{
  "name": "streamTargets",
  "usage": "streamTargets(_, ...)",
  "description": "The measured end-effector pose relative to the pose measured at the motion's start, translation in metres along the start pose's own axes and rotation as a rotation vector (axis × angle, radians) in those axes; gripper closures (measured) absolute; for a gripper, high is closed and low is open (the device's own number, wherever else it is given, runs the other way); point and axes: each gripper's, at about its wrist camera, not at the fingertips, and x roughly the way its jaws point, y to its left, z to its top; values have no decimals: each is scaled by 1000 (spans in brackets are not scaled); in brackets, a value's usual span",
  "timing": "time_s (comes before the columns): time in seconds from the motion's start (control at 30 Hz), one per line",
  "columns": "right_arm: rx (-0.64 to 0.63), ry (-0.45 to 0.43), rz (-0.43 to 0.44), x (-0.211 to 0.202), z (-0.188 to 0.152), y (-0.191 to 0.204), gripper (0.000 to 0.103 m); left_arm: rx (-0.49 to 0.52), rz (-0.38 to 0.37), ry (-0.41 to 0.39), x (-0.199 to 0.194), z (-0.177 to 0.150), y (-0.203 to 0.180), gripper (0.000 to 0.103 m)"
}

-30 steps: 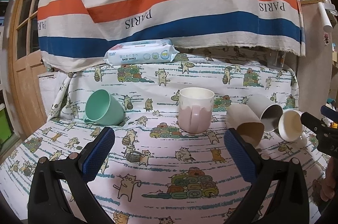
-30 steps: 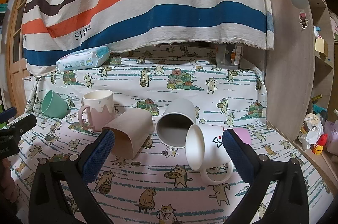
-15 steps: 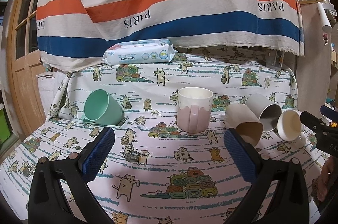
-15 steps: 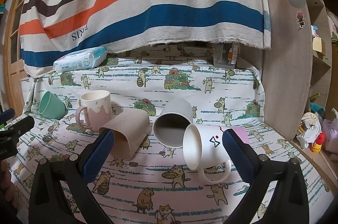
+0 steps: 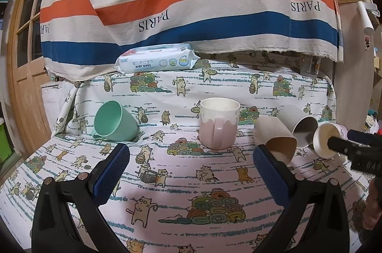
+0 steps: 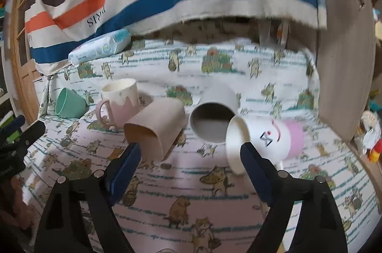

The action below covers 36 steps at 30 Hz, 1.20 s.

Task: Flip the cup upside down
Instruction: 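Move the right tool down to the tan paper cup and close on it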

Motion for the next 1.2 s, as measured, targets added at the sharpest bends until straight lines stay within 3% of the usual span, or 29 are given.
streamTargets(0.1, 31, 26, 7, -2, 18, 4, 17, 0, 0, 1, 0, 0, 0, 0)
streamTargets(0.33, 128, 340, 103, 46, 68, 20, 17, -10, 8, 10, 2, 1, 1, 0)
streamTargets(0.47, 159, 448, 50, 80, 84, 30, 17, -10, 9, 10, 2, 1, 3, 0)
streamTargets(0.63, 172, 643, -16, 138, 96, 37, 17, -10, 10, 6, 1, 1, 4, 0)
streamTargets(0.73, 155, 669, -85, 157, 96, 37, 17, -11, 12, 7, 1, 1, 4, 0)
streamTargets(0.97, 136, 759, -33, 186, 89, 55, 17, -8, 10, 10, 1, 1, 4, 0)
streamTargets(1.2, 121, 766, -104, 201, 80, 58, 24, -10, 8, 7, 1, 2, 5, 0)
